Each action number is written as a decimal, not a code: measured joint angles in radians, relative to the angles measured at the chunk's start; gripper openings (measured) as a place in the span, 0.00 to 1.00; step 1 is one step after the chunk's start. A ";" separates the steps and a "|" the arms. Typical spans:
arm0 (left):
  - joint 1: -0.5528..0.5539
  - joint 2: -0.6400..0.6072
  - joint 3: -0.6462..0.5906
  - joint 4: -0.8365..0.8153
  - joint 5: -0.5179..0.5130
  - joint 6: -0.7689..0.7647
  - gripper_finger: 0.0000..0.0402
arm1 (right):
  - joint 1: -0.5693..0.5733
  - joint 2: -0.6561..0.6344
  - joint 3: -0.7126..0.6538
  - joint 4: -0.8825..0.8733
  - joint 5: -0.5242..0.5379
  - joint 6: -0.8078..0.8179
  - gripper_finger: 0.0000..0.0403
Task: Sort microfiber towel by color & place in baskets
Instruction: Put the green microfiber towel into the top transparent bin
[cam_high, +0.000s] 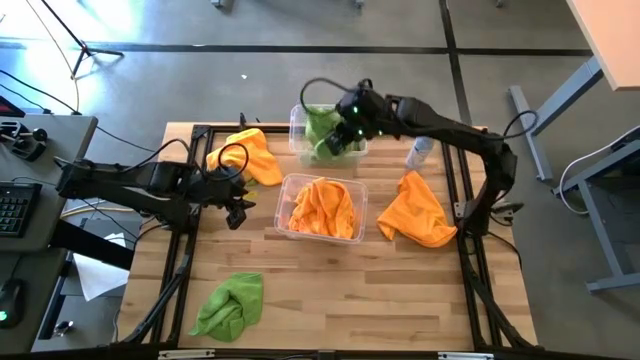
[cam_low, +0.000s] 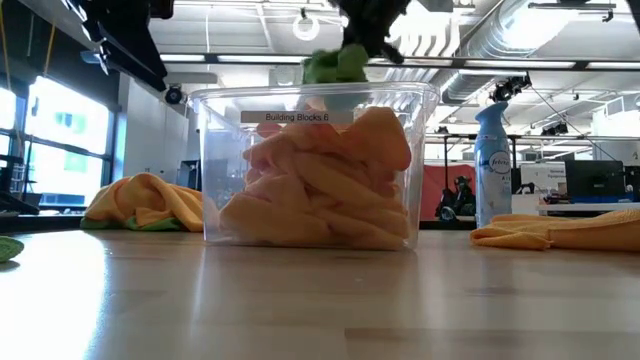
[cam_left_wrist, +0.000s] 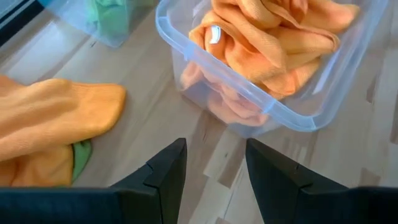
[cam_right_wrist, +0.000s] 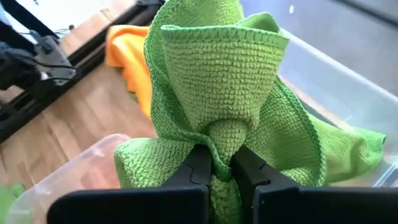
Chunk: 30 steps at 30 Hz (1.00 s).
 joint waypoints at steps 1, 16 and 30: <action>0.005 0.000 0.000 0.000 0.000 -0.001 0.38 | -0.027 0.013 0.000 0.000 -0.029 0.000 0.02; 0.152 0.001 0.000 0.004 -0.008 -0.051 0.38 | -0.223 0.281 0.000 0.070 -0.107 0.067 0.02; 0.205 0.001 0.000 0.011 -0.007 -0.118 0.38 | -0.226 0.402 0.008 0.133 -0.038 0.161 0.06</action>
